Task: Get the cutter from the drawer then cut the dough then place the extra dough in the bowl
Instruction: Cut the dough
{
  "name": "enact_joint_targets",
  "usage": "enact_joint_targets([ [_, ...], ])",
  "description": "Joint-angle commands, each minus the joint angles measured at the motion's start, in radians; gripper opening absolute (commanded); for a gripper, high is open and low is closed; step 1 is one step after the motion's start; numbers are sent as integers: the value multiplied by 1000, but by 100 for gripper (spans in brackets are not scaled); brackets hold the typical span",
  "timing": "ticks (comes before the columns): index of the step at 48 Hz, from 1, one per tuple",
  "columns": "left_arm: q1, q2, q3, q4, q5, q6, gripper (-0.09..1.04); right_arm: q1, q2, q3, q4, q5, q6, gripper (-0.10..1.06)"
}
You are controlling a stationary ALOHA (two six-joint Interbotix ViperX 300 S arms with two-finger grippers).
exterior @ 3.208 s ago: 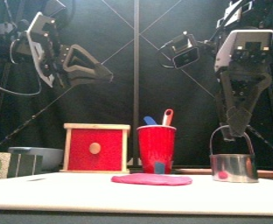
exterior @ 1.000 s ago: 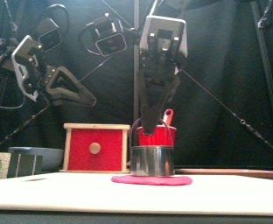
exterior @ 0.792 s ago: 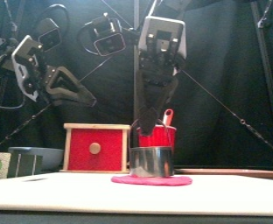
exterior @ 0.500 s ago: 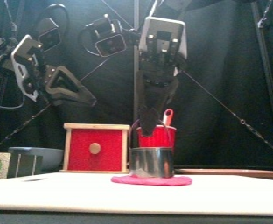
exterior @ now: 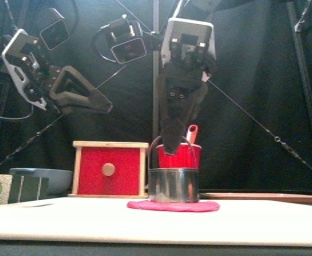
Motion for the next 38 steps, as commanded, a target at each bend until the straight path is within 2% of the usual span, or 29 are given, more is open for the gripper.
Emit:
enact_joint_targets([
  [1,-2,-3,-31,11,-3,-2,39,2,-72,-11,-29,-14,3,78],
  [9,-3,2,-52,32,-3,6,46,26,-130,41,-107,-67,21,78],
  [18,-2,20,-75,87,-5,-2,67,49,-222,143,-135,-221,86,78],
  [27,-2,41,-112,104,-3,0,85,55,-342,302,-169,-449,147,78],
  [34,-2,55,-135,100,-5,-2,87,46,-425,466,-198,-692,193,78],
  [38,-2,64,-144,92,-5,-2,87,11,-451,541,-201,-818,202,78],
])
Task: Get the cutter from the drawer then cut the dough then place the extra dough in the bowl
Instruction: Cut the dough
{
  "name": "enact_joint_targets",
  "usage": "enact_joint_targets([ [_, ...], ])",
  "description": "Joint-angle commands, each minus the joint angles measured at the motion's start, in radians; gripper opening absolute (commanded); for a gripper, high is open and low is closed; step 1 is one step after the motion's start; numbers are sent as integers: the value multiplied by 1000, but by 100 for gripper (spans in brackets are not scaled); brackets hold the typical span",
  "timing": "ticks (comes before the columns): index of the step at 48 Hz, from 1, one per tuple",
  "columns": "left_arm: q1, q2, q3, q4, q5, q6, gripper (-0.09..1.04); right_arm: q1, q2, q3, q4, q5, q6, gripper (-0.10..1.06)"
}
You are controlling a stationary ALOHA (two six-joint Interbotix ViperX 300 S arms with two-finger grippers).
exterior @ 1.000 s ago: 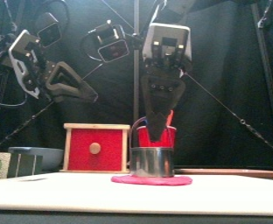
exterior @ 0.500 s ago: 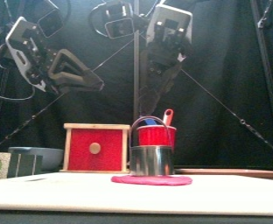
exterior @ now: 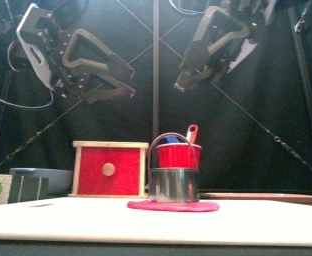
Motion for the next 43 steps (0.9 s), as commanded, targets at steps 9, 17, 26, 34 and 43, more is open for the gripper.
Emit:
enact_joint_targets([
  [9,-2,11,-54,-41,-5,0,87,-107,-94,160,-23,-186,-6,78],
  [17,3,11,-64,-57,-3,8,87,-114,-106,147,-23,-124,-3,78],
  [26,5,15,-71,-52,-18,11,87,-110,-83,202,-35,-330,-12,77],
  [34,5,52,-58,-28,-84,0,87,-127,-34,313,14,-630,-15,77],
  [43,0,121,-55,-26,-179,-2,87,-127,55,359,129,-819,-87,77],
])
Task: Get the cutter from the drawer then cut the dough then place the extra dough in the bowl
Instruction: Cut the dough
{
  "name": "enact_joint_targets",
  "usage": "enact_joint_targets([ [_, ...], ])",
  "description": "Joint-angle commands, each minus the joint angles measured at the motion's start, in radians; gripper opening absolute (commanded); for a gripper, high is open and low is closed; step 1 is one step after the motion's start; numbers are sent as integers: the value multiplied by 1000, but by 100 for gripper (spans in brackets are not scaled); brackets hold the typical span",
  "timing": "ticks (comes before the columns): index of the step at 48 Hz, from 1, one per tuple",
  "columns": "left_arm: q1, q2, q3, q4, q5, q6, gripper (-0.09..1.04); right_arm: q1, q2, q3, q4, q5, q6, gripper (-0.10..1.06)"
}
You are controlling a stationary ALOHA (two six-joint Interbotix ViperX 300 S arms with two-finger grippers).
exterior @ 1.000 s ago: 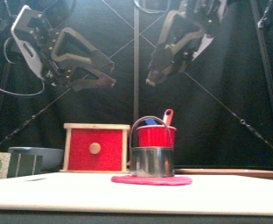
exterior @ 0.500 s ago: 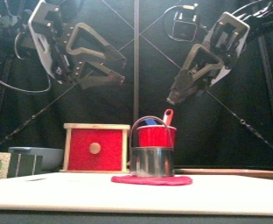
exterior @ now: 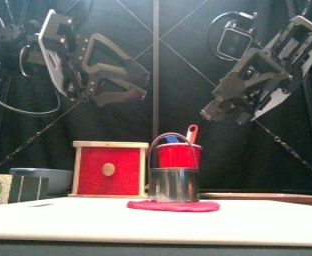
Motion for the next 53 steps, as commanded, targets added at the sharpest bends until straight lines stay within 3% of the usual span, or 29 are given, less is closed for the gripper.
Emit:
enact_joint_targets([
  [1,-5,29,-11,5,-49,-2,87,0,32,0,61,-106,-66,77],
  [8,-6,52,-14,6,-61,-15,87,9,100,-15,218,-170,-250,77],
  [13,-6,44,-5,6,-66,-26,87,38,120,-18,356,-189,-382,77],
  [22,-12,34,21,15,-67,-31,87,138,130,-12,600,-247,-572,77],
  [27,-14,38,34,17,-67,-31,87,199,138,-12,730,-276,-650,77],
  [35,-26,69,34,20,-67,-32,87,250,160,-26,838,-311,-693,77],
  [53,-18,212,-52,74,-67,-72,87,253,236,-81,856,-318,-701,77],
])
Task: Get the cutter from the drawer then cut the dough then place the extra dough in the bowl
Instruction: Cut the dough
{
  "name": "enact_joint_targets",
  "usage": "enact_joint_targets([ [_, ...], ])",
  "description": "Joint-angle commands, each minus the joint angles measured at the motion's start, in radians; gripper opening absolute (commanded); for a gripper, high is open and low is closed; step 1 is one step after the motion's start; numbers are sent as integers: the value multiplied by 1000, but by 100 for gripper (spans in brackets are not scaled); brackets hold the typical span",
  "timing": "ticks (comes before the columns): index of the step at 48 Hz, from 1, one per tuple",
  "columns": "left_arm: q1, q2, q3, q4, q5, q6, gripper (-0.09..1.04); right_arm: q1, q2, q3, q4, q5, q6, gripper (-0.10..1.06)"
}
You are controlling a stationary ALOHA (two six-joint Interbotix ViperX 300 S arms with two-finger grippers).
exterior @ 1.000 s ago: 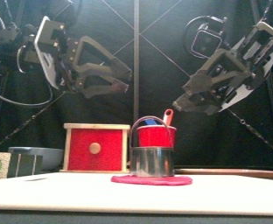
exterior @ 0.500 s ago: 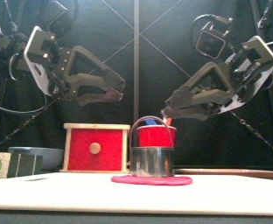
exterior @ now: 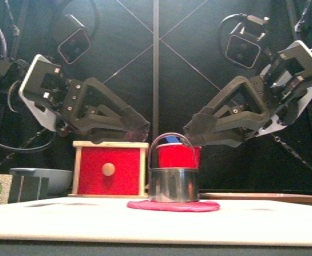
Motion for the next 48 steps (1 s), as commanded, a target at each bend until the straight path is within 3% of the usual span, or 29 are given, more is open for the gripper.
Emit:
enact_joint_targets([
  [1,5,8,-31,14,-11,0,87,-3,-18,-15,3,-9,-2,77],
  [48,25,78,-84,18,46,-37,86,-5,32,-29,21,-5,5,77],
])
